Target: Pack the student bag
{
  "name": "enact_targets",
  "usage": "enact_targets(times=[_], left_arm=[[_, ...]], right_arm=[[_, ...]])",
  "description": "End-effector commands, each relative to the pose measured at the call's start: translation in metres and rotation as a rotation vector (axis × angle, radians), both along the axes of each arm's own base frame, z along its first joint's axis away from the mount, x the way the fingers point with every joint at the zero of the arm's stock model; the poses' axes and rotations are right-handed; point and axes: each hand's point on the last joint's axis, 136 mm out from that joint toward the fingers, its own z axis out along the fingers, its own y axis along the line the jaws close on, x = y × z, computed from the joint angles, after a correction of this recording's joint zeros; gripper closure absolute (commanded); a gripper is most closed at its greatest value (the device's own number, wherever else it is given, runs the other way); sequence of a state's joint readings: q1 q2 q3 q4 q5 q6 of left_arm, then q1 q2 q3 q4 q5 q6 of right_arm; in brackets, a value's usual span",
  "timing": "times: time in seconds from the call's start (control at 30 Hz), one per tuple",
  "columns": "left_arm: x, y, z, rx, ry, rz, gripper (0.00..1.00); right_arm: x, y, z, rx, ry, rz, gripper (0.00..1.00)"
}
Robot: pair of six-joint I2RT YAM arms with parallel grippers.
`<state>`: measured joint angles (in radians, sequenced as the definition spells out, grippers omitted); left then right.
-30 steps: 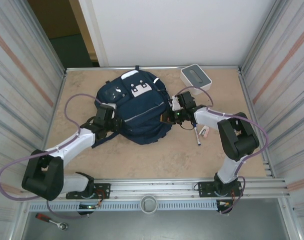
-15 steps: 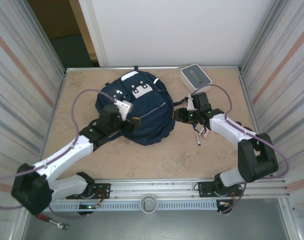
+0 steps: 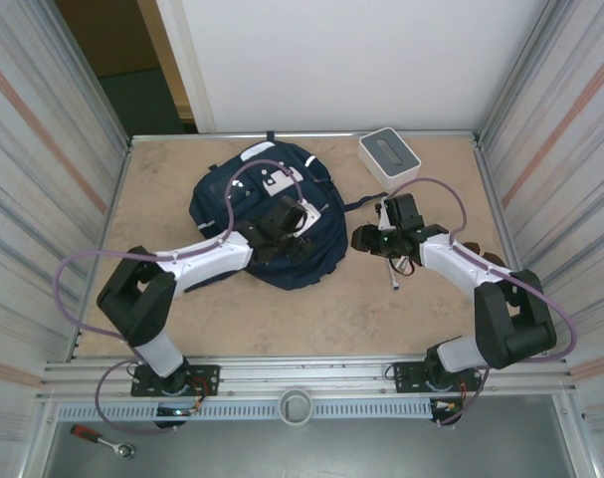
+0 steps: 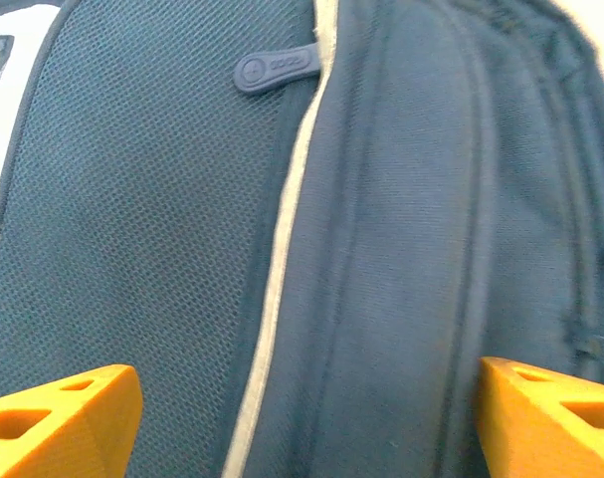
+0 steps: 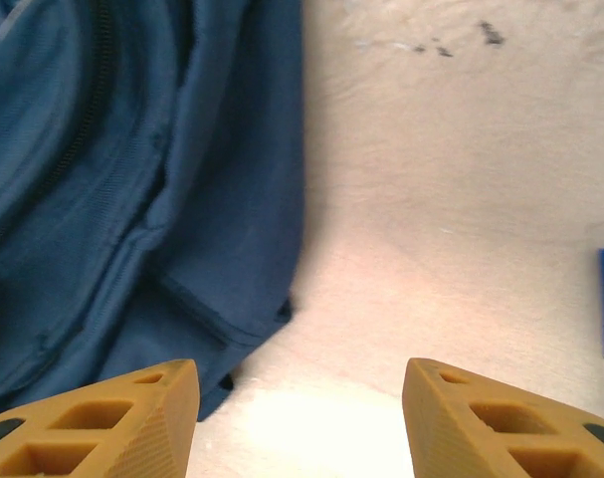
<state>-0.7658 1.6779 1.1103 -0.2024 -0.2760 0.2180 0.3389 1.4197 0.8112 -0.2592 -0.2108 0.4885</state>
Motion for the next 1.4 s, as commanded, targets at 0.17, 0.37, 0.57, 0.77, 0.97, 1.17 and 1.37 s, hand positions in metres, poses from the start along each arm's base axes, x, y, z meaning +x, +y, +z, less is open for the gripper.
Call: enact_targets(times=[0.17, 0.37, 0.57, 0.77, 0.97, 1.17, 1.37], left_arm=[[0.021, 0.025, 0.021, -0.061, -0.001, 0.059, 0.34], [0.015, 0.022, 0.030, -0.123, 0.005, 0.030, 0.45], [0.012, 0.022, 0.037, -0.166, 0.011, 0.022, 0.58], [0.010, 0.024, 0.042, -0.196, 0.009, 0.026, 0.78], [0.013, 0.029, 0.052, -0.255, 0.001, 0.043, 0.83], [0.018, 0.039, 0.081, -0.399, -0.011, 0.059, 0.90], [0.018, 0.045, 0.120, -0.587, -0.023, 0.038, 1.00]], right_arm=[[-0.028, -0.057, -0.026, -0.358, 0.078, -0.150, 0.38], [-0.051, -0.063, -0.057, -0.451, 0.153, -0.182, 0.38], [-0.053, -0.066, -0.071, -0.474, 0.181, -0.192, 0.39], [-0.052, -0.060, -0.081, -0.477, 0.208, -0.154, 0.45], [-0.047, -0.044, -0.075, -0.428, 0.188, -0.105, 0.83], [-0.040, -0.025, -0.030, -0.331, 0.044, -0.077, 1.00], [-0.036, 0.048, 0.046, 0.094, -0.121, 0.043, 1.00]])
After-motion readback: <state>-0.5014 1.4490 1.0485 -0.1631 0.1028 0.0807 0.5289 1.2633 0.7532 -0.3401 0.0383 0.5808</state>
